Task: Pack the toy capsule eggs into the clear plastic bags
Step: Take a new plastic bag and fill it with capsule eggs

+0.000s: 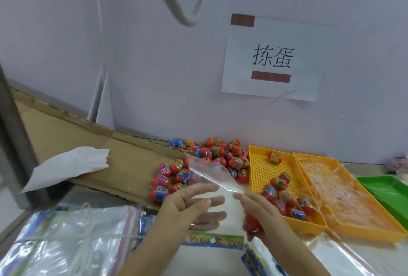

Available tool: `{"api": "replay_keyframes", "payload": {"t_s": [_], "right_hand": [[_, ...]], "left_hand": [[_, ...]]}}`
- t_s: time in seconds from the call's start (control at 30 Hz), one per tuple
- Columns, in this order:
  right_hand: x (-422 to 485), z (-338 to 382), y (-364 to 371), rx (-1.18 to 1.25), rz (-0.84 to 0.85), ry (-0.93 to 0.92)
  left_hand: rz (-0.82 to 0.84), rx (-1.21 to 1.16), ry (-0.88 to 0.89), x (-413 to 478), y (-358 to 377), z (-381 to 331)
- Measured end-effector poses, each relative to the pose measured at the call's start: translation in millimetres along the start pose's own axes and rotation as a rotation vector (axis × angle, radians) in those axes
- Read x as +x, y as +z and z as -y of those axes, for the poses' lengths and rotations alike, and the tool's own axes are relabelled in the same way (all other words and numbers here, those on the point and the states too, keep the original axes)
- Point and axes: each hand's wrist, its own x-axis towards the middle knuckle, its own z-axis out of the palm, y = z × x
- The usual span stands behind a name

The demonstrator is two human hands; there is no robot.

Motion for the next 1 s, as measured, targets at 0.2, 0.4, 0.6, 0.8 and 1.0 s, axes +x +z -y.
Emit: {"api": "replay_keyframes", "payload": {"t_s": [0.2, 0.4, 0.6, 0.8, 1.0], "right_hand": [[-5, -8, -2, 0.095, -0.144, -0.185], [-14, -2, -2, -0.047, -0.102, -0.302], [-16, 8, 8, -0.117, -0.187, -0.412], [-43, -13, 17, -0.219, -0.08, -0.435], [-32, -5, 3, 0.134, -0.236, -0.339]], "left_hand": [[0.217, 0.291, -0.111, -4, 2, 0], [0.026, 0.315, 0.113, -6, 4, 6], [-0.229, -0.024, 0.151, -3, 19, 16], [-0.469, 0.764, 0.882, -13, 26, 29], [-0.061, 1.048, 0.827, -26, 37, 33]]}}
